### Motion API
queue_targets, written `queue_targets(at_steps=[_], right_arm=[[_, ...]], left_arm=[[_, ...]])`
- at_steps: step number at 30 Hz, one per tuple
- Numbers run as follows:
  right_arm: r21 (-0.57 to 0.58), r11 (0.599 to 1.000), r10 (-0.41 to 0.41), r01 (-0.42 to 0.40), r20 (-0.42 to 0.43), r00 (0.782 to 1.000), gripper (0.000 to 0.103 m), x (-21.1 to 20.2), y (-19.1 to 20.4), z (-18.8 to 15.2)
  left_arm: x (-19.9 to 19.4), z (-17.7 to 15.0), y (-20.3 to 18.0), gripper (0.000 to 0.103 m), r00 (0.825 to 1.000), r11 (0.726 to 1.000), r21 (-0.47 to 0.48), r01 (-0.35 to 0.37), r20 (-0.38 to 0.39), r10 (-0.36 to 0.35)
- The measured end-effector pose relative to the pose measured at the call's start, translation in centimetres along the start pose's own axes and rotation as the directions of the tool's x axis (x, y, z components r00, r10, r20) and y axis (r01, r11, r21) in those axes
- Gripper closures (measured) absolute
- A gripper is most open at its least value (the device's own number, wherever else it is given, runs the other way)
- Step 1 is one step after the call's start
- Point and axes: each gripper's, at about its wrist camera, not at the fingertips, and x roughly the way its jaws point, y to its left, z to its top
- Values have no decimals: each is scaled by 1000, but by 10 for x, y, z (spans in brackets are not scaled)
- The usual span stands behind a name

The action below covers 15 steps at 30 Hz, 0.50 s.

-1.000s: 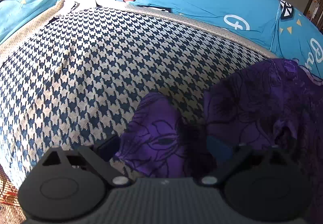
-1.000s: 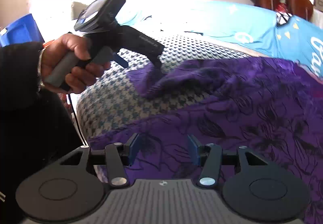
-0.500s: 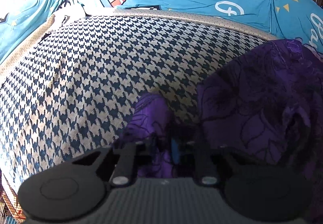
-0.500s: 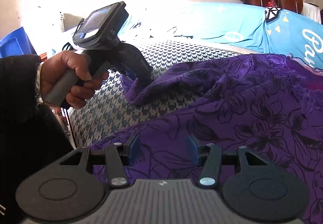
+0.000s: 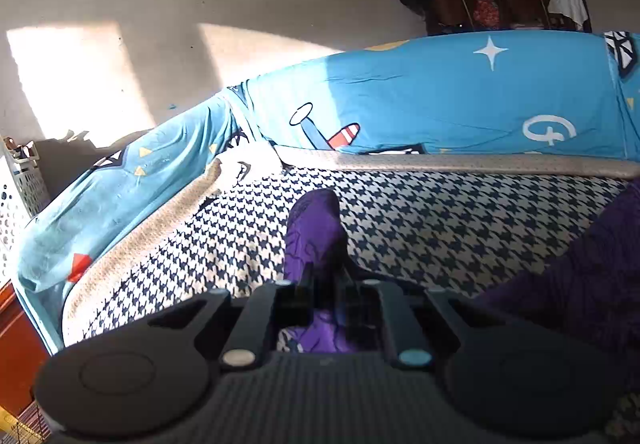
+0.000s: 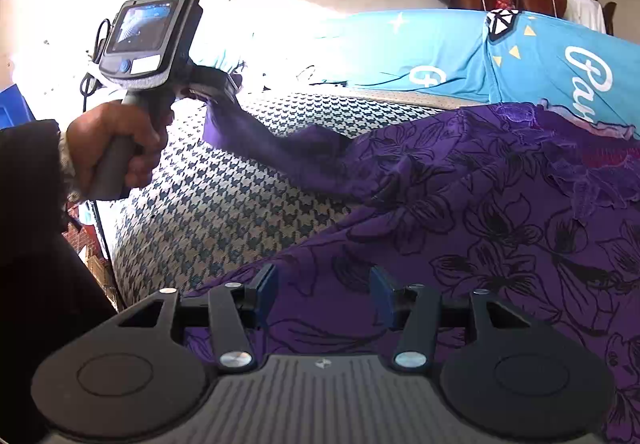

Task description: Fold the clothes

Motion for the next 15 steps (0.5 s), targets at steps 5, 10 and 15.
queue_targets(at_steps=[5,10,15], right_arm=[[15,1000,-19,19,-7,1000,52,1,-5,0],[29,999,-20,20,-22,1000,52,4,-8,0],[43,999,-13,15,-42,999,52,8,-9,-1]], left_arm=[[36,8,23,87,987,990,-121,-74,-150,56],[50,-10,64,86,966,968,-218,-127,-249,71],[61,-12,86,51,968,943,-329,-42,-247,-43]])
